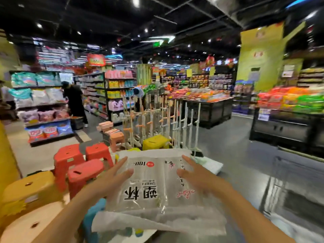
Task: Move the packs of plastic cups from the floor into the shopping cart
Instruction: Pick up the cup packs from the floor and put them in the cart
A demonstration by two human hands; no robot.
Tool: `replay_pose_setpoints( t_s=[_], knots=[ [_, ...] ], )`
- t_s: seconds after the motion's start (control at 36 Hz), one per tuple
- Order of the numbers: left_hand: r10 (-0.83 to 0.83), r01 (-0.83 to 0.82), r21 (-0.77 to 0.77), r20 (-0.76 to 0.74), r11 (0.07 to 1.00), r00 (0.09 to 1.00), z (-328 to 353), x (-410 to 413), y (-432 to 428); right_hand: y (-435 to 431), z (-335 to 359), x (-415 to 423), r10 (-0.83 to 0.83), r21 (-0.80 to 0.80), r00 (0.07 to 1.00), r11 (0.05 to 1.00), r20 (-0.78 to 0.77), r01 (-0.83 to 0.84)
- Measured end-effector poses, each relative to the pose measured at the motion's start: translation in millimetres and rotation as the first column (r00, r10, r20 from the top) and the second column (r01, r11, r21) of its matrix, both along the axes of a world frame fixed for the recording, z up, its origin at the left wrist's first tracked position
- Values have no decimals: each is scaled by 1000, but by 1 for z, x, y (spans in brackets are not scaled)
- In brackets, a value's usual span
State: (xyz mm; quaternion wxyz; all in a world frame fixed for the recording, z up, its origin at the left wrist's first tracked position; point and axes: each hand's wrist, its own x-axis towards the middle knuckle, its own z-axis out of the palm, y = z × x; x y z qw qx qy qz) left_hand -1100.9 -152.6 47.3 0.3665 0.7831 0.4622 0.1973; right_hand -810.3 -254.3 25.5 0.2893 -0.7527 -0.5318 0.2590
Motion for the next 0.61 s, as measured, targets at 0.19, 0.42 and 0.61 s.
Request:
replay_pose_setpoints(
  t_s=[0.19,0.42,0.61],
  knots=[
    [-178,179,-39,15,983,984,-19,136,-12,-83,-11,101,-248,-44,969,968,-8,248],
    [-322,323,-5,-97,946,942,-47,265,-23,-161,-32,164,-448,-27,894,894,-19,448],
    [-539,536,-74,-35,841,841,-59,340,-24,-195,-41,198,-595,-49,804,803,-7,594]
  ],
)
